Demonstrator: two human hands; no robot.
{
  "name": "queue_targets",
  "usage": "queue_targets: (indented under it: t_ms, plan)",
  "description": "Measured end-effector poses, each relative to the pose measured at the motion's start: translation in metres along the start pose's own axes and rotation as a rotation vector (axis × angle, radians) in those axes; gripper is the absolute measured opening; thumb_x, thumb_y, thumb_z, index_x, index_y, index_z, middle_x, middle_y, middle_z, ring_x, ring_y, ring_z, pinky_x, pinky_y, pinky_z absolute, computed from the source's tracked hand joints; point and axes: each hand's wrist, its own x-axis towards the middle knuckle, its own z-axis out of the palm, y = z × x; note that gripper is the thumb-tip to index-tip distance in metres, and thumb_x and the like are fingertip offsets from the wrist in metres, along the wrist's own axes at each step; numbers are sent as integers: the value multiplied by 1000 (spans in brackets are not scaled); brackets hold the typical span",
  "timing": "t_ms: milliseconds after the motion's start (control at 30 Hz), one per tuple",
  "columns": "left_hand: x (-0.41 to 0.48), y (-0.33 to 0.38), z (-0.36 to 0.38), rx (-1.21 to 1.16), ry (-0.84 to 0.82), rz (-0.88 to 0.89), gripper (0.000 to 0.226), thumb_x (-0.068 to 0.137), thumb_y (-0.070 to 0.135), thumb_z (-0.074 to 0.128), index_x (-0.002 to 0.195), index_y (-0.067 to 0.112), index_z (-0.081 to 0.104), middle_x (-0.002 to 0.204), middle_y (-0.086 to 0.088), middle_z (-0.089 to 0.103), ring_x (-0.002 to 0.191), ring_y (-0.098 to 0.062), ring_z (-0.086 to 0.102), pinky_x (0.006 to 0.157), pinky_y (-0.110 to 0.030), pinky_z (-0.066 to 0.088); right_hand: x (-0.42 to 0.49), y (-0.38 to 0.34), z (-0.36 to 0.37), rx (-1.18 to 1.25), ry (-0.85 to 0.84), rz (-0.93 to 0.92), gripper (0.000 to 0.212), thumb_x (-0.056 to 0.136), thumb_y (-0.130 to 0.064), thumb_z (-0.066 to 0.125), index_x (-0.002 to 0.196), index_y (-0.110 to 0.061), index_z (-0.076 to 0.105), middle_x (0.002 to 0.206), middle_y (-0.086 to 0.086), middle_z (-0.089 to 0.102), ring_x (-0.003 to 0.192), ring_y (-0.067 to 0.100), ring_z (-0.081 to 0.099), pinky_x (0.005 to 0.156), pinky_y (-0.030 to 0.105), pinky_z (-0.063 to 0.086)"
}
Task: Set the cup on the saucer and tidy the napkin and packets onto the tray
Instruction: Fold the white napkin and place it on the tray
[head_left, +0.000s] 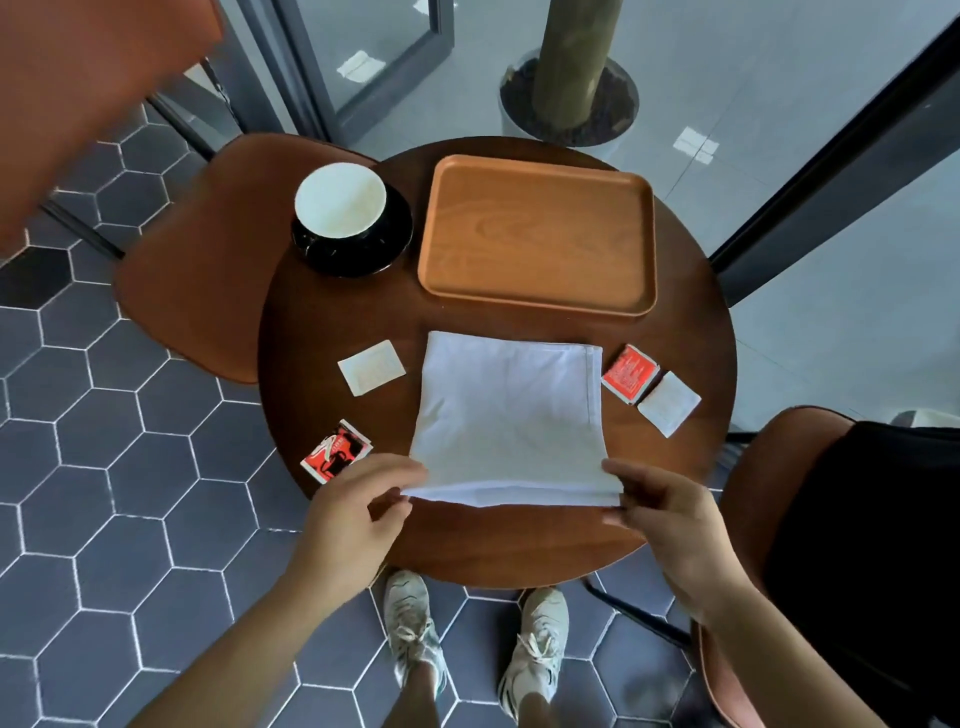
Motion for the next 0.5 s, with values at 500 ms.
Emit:
queue_targets:
  t_ms: [500]
  plan:
    - [-5, 21, -4, 25, 98, 63, 14, 82, 13, 72, 94, 15, 78, 106, 5, 74, 102, -8, 68, 90, -29, 53, -13, -4, -11, -539, 62, -520, 24, 82, -11, 78, 87, -34, 75, 102, -19, 64, 88, 7, 65, 65, 6, 46]
